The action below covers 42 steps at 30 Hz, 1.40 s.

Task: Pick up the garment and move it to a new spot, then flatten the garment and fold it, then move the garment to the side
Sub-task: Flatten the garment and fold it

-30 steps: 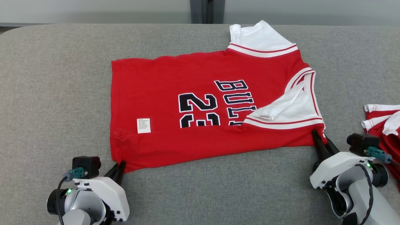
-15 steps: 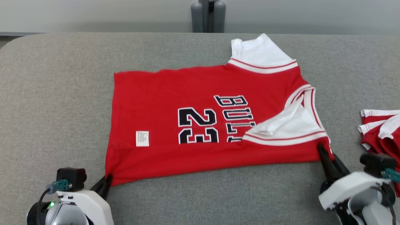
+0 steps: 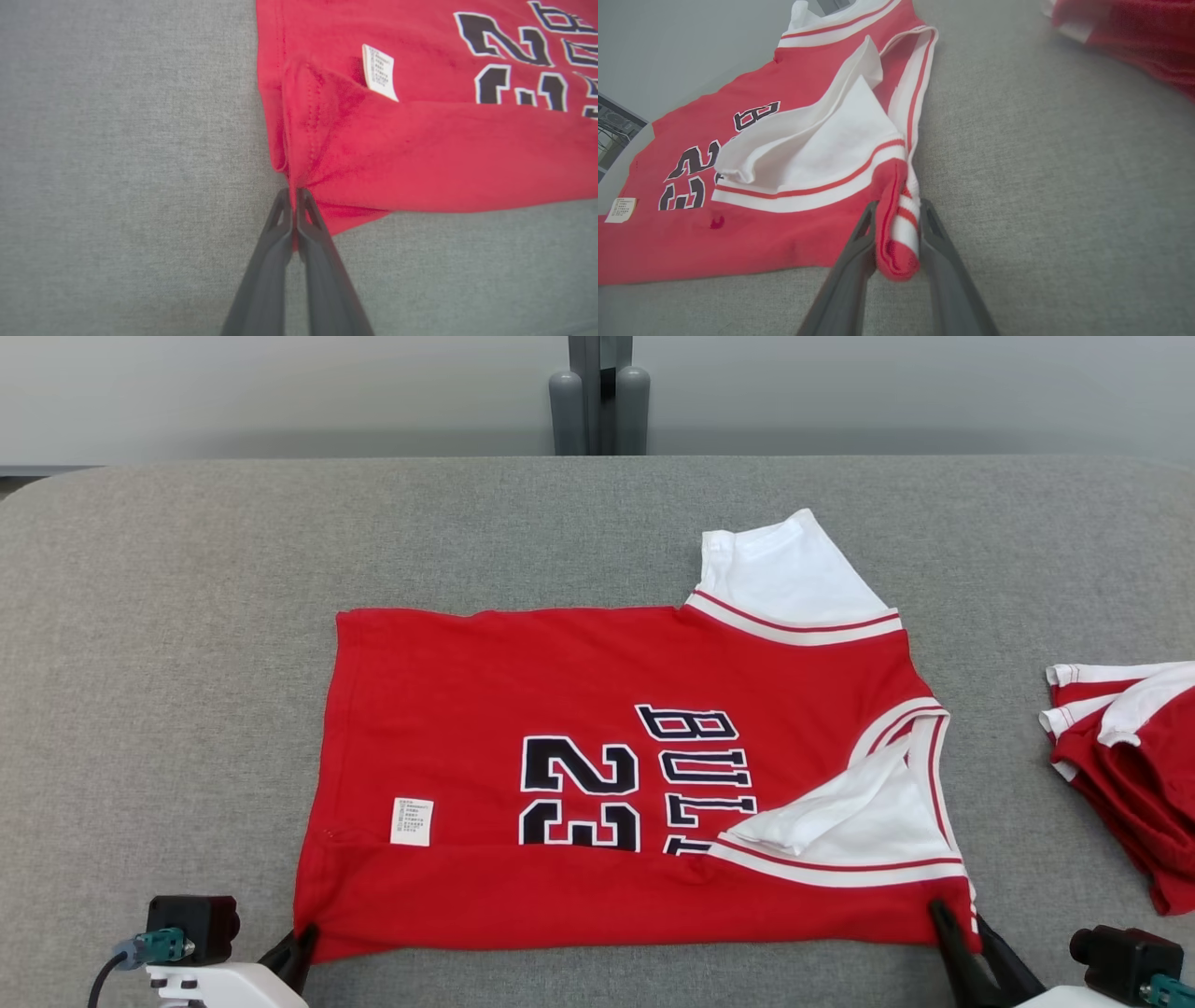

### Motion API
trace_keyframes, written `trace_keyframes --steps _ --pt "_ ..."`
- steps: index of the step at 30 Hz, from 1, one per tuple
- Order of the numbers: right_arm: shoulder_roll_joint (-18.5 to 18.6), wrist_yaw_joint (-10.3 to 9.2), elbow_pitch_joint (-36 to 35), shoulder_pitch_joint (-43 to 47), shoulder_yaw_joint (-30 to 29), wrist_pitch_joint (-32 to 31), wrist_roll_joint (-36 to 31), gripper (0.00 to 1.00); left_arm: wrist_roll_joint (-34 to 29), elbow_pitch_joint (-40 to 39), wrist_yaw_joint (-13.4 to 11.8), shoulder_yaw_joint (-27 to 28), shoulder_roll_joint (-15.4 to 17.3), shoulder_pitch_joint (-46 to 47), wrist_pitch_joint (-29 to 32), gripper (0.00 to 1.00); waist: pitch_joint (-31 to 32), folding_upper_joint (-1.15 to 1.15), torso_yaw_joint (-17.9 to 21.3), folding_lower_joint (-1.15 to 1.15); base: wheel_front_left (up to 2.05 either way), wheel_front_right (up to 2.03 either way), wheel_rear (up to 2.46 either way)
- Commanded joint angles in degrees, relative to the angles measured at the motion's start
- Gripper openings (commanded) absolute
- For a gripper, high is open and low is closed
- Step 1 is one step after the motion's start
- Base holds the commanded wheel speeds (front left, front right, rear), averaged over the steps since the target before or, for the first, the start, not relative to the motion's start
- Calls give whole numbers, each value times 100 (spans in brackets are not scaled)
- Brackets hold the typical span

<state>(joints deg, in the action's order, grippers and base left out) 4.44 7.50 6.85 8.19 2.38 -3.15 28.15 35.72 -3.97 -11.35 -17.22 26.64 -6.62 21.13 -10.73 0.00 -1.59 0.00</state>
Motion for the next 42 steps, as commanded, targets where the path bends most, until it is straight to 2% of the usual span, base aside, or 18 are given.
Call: trace_keyframes --steps 1,2,5,8,11,19,21,27,32,42 --pt "4 -1 -42 38 -34 -25 -31 100 -15 0 -54 34 28 -23 17 84 -6 0 3 0 0 0 0" --pt "0 -1 -88 33 -84 -64 -48 100 15 -10 -51 29 0 -40 13 100 -8 0 1 0 0 0 0" --pt "-38 -1 -270 25 -380 69 -254 100 29 -32 -184 171 -115 2 -236 100 -28 0 1 0 0 0 0" --pt "-90 -1 -541 -141 -812 410 -552 100 -11 -141 -339 442 -272 133 -752 100 -48 0 33 0 0 0 0" --pt "-132 0 -833 -334 -978 607 -875 100 -153 -289 -440 604 -377 371 -1203 100 -58 0 39 0 0 0 0" --pt "-139 0 -1338 -834 -679 584 -1558 100 -644 -382 -481 422 -595 1104 -1865 100 -11 0 24 0 0 0 0" --pt "-133 0 -1398 -866 -588 569 -1719 100 -845 -306 -560 360 -594 1211 -1996 100 10 0 12 0 0 0 0" --pt "-137 -1 -1412 -653 -564 527 -1626 100 -1180 -162 -698 144 -653 1168 -2202 100 136 0 4 0 0 0 0" --pt "-139 0 -1418 -405 -548 535 -1544 100 -1229 -116 -820 119 -643 902 -2250 100 271 0 21 0 0 0 0" --pt "-141 0 -1463 -297 -567 473 -1432 100 -1194 -64 -851 110 -585 816 -2184 100 374 0 11 0 0 0 0"
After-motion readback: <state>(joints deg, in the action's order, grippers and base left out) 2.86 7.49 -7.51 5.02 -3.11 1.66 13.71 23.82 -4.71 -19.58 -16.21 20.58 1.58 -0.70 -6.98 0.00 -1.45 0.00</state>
